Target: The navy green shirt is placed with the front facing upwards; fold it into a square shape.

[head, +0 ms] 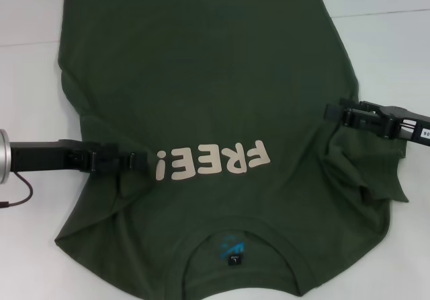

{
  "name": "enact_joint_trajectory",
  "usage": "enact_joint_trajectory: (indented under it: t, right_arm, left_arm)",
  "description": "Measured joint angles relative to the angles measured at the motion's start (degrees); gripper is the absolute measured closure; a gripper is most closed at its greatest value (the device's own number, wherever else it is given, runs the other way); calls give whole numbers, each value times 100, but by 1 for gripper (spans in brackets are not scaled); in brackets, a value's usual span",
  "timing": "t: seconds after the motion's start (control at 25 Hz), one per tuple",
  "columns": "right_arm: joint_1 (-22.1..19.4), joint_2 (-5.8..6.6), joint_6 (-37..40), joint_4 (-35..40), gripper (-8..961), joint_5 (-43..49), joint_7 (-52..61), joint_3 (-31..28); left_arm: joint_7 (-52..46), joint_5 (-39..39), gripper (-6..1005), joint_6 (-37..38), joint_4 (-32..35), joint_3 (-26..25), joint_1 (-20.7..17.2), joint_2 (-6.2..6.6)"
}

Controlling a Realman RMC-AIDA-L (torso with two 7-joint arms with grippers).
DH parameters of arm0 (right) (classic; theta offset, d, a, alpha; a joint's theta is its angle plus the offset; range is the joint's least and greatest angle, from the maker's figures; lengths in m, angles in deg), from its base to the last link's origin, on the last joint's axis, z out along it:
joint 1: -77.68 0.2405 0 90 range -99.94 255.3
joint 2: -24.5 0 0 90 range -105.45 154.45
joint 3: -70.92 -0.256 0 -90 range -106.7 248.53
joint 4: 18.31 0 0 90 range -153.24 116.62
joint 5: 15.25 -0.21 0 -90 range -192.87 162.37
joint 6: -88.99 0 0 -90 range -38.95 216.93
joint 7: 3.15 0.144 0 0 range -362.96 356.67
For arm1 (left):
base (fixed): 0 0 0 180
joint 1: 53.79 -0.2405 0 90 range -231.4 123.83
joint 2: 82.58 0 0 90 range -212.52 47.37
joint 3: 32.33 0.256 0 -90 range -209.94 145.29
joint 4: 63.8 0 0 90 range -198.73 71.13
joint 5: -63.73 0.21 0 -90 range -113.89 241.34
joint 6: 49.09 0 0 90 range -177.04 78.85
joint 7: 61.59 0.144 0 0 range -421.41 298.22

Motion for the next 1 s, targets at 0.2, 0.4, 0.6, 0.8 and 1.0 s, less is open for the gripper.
enact_joint_trajectory:
  t: [0.2, 0.4, 0.6, 0.8, 1.0]
  right_arm:
    - [6, -4, -44, -3, 42, 0, -2, -16]
    - [43, -31, -114, -3, 42, 0, 26, -18]
    - [85, -55, -127, -4, 42, 0, 85, -19]
    - [149, -75, -156, -3, 41, 0, 162, -19]
    - [181, -94, -231, -3, 41, 0, 199, -17]
  left_arm:
    - [86, -32, 107, -67, 37, -24, -5, -2]
    - [118, -95, 81, -362, 143, -29, -94, 65]
    - [122, -33, 86, -633, 113, -34, -192, 183]
    - [112, 106, 90, -778, 86, -51, -284, 258]
    - [70, 389, 94, -1062, -156, -34, -246, 265]
